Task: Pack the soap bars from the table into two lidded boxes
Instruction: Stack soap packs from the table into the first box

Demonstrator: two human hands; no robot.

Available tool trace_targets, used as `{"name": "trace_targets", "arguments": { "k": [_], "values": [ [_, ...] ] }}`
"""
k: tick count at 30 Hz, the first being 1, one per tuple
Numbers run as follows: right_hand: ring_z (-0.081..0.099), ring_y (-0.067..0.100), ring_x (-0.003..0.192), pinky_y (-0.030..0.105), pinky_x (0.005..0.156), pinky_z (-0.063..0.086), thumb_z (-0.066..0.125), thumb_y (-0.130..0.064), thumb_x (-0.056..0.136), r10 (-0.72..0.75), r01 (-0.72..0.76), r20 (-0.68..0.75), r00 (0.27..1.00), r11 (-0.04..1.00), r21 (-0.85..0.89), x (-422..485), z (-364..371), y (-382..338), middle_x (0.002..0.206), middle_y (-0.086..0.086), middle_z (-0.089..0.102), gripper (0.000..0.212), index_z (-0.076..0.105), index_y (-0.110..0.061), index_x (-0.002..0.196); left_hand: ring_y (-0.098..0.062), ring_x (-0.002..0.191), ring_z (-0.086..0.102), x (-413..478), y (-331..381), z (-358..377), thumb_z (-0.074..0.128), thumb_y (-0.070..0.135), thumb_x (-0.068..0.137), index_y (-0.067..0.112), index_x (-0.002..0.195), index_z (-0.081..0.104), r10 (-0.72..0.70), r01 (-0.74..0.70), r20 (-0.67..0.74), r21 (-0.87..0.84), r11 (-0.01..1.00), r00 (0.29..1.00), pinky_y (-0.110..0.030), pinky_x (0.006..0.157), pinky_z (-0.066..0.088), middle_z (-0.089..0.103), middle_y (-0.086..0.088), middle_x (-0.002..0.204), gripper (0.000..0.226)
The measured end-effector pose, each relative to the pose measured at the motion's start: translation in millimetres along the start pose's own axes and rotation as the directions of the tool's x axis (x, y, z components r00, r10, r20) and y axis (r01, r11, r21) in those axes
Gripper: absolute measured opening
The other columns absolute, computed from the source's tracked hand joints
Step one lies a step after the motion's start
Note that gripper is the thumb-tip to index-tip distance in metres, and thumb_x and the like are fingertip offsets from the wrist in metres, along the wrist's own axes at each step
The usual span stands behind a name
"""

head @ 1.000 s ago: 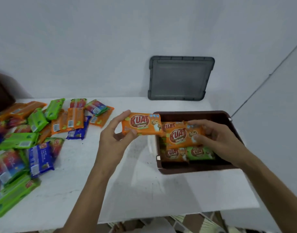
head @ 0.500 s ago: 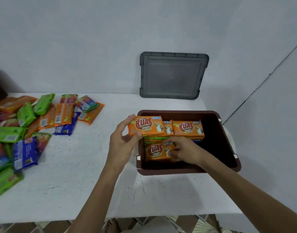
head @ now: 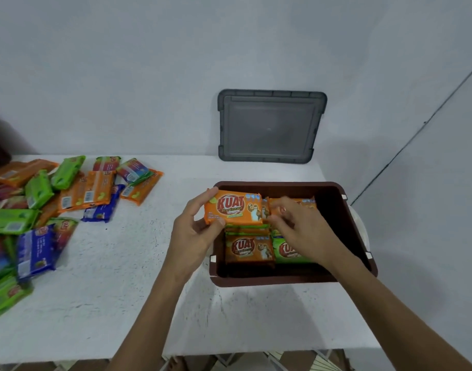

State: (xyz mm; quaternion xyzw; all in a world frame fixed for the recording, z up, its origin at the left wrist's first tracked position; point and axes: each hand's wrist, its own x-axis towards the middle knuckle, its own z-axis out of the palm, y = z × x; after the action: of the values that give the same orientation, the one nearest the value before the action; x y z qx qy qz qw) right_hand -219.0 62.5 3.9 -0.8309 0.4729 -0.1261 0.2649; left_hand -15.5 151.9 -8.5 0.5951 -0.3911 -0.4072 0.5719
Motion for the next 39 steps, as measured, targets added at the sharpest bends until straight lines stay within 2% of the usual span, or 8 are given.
{"name": "trace_targets", "arguments": {
  "k": [3,5,7,12,18,25,30,39],
  "values": [
    [0.069,0.013,0.102,0.031,0.080,0.061,0.056,-0.026,0.096,0.057,-0.116,0.115,0.992,0.786,0.607,-6.6,-12.3,-5.3,0.113,-0.004,0.068,0.039,0.047,-0.039,0.132,-0.001,0.106,0.063,-2.0,5.6,9.2,0.065,0.010,0.087,0.038,0.125,0.055,-0.012,0.018,0.073,-0.085,0.996,0.997,-0.019,0.069,0.055,0.059,0.012,0.123,0.048],
    [0.067,0.013,0.107,0.031,0.081,0.060,0.057,-0.016,0.095,0.028,-0.127,0.147,0.989,0.676,0.726,-12.3,-16.8,-3.8,0.115,-0.002,0.068,0.041,0.052,-0.033,0.132,-0.007,0.109,0.062,-3.2,6.1,16.7,0.065,0.012,0.087,0.038,0.127,0.055,-0.003,0.012,0.127,-0.071,0.997,0.992,-0.025,0.075,0.058,0.059,0.010,0.124,0.049],
    [0.068,0.014,0.107,0.031,0.079,0.060,0.059,-0.011,0.093,0.030,-0.108,0.119,0.992,0.672,0.732,-18.7,-21.7,0.3,0.115,0.000,0.069,0.036,0.058,-0.026,0.126,-0.011,0.114,0.059,-1.9,4.0,23.1,0.066,0.015,0.088,0.041,0.128,0.053,0.008,-0.016,0.175,0.042,0.999,0.985,-0.029,0.082,0.058,0.056,0.010,0.129,0.050],
    [0.069,0.016,0.103,0.037,0.080,0.061,0.063,-0.012,0.091,0.128,-0.172,0.115,0.985,0.713,0.679,-32.4,-37.6,28.6,0.114,0.001,0.069,0.025,0.068,-0.022,0.113,-0.004,0.124,0.047,5.1,-6.0,24.6,0.060,0.025,0.093,0.035,0.134,0.051,0.173,-0.277,0.239,0.531,0.801,0.956,-0.025,0.095,0.050,0.044,0.015,0.142,0.043],
    [0.067,0.018,0.104,0.034,0.077,0.062,0.063,-0.012,0.092,0.263,-0.337,0.211,0.941,0.774,0.537,-36.6,-40.5,58.5,0.115,0.000,0.066,0.019,0.067,-0.022,0.107,-0.010,0.133,0.036,3.2,-23.9,15.6,0.057,0.023,0.094,0.026,0.133,0.054,0.274,-0.305,0.167,0.732,0.609,0.947,-0.022,0.101,0.032,0.041,0.005,0.145,0.039],
    [0.057,0.023,0.116,0.036,0.084,0.060,0.060,-0.007,0.093,0.330,-0.397,0.252,0.910,0.870,0.293,-20.1,-7.7,73.7,0.130,0.001,0.053,0.020,0.062,-0.024,0.104,-0.011,0.136,0.032,-1.5,-33.8,14.7,0.056,0.021,0.095,0.024,0.136,0.050,0.256,-0.270,0.143,0.772,0.575,0.956,-0.020,0.100,0.029,0.036,0.003,0.149,0.042],
    [0.053,0.029,0.123,0.038,0.101,0.050,0.061,-0.017,0.094,0.296,-0.264,0.224,0.928,0.951,-0.160,-15.0,6.0,76.9,0.143,0.006,0.047,0.025,0.053,-0.024,0.116,-0.010,0.134,0.034,-0.8,-40.0,11.9,0.056,0.019,0.095,0.023,0.130,0.056,0.281,-0.289,0.148,0.769,0.570,0.948,-0.014,0.100,0.025,0.040,0.003,0.147,0.036],
    [0.063,0.025,0.109,0.038,0.093,0.054,0.051,-0.035,0.097,0.292,-0.245,0.131,0.947,0.925,-0.291,-20.1,2.7,46.3,0.132,0.006,0.059,0.034,0.054,-0.024,0.130,0.000,0.134,0.028,-6.9,-43.9,2.3,0.048,0.027,0.098,0.027,0.129,0.056,0.299,-0.357,0.214,0.720,0.595,0.930,-0.012,0.102,0.025,0.035,0.006,0.150,0.032]
  ]
}}
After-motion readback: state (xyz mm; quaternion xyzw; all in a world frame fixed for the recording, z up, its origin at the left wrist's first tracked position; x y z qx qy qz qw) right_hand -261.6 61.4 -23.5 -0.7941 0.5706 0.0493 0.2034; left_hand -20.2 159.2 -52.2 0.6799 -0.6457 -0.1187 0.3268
